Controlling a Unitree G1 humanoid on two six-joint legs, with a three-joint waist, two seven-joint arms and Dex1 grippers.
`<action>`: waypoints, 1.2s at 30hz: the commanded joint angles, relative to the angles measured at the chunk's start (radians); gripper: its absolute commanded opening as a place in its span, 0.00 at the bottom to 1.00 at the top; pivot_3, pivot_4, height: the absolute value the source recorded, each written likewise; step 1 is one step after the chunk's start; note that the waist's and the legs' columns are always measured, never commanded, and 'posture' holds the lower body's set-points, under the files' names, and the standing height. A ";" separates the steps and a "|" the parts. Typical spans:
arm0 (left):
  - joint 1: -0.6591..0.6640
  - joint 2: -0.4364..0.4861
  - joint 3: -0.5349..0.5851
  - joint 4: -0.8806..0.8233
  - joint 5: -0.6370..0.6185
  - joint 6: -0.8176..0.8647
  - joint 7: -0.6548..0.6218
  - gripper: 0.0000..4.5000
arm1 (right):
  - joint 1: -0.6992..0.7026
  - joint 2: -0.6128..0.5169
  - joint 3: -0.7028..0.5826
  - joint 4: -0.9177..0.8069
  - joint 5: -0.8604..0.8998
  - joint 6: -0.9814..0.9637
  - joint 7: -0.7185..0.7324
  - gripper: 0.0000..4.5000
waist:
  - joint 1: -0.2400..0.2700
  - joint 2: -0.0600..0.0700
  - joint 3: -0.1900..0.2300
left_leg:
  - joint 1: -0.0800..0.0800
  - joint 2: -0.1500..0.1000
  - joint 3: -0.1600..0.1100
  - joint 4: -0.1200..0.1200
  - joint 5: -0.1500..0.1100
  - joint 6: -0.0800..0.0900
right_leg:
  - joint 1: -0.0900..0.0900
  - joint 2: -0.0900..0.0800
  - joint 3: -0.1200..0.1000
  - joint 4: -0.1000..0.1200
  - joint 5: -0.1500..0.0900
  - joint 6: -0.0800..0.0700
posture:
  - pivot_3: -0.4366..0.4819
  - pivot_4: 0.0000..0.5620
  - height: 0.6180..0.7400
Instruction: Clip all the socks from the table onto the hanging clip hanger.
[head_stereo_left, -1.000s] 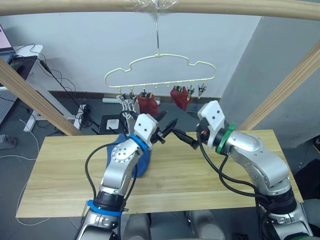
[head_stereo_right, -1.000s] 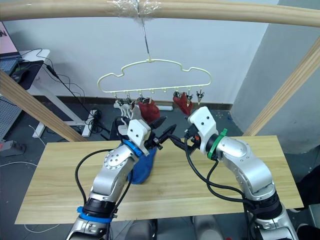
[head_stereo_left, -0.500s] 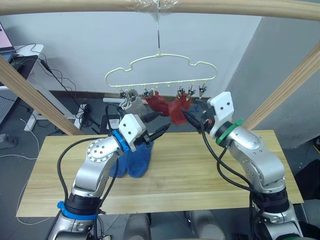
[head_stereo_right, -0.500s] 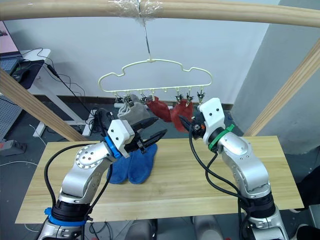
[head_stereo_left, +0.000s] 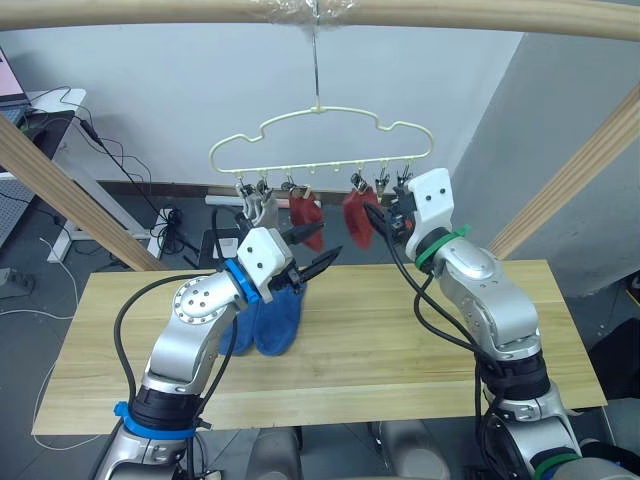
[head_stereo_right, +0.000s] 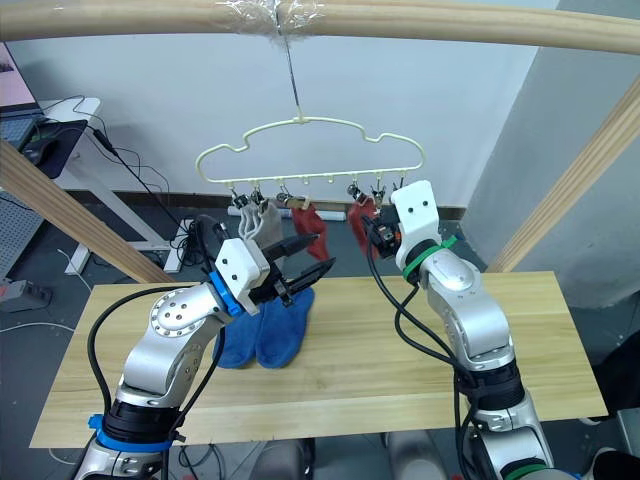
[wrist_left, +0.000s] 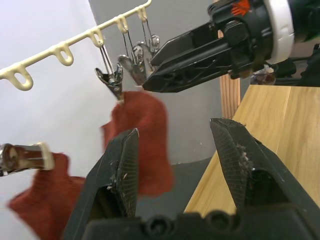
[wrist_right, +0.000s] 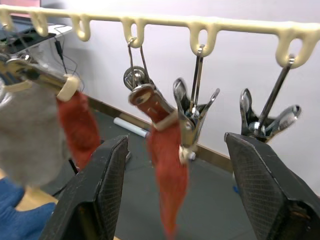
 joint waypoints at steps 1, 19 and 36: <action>-0.010 0.000 0.000 -0.028 0.004 -0.020 -0.004 0.56 | -0.021 0.011 -0.005 -0.011 -0.017 -0.037 -0.014 0.52 | 0.000 0.000 0.000 | 0.000 0.000 0.000 0.000 0.000 0.000 | 0.000 0.000 0.000 0.000 0.000 0.000 | 0.36 0.43 1.00; -0.012 -0.009 -0.015 -0.024 0.022 -0.025 -0.005 0.56 | -0.078 0.035 -0.010 0.068 -0.071 -0.103 -0.035 0.45 | -0.001 0.000 0.000 | 0.000 0.000 0.000 0.000 0.000 0.000 | 0.000 0.000 0.000 0.000 0.000 0.000 | 0.36 0.43 1.00; -0.007 -0.008 -0.016 -0.025 0.029 -0.027 -0.002 0.56 | -0.119 0.085 0.003 0.139 -0.074 -0.134 -0.024 0.45 | -0.001 0.000 0.000 | 0.000 0.000 0.000 0.000 0.000 0.000 | 0.000 0.000 0.000 0.001 0.000 0.000 | 0.37 0.42 1.00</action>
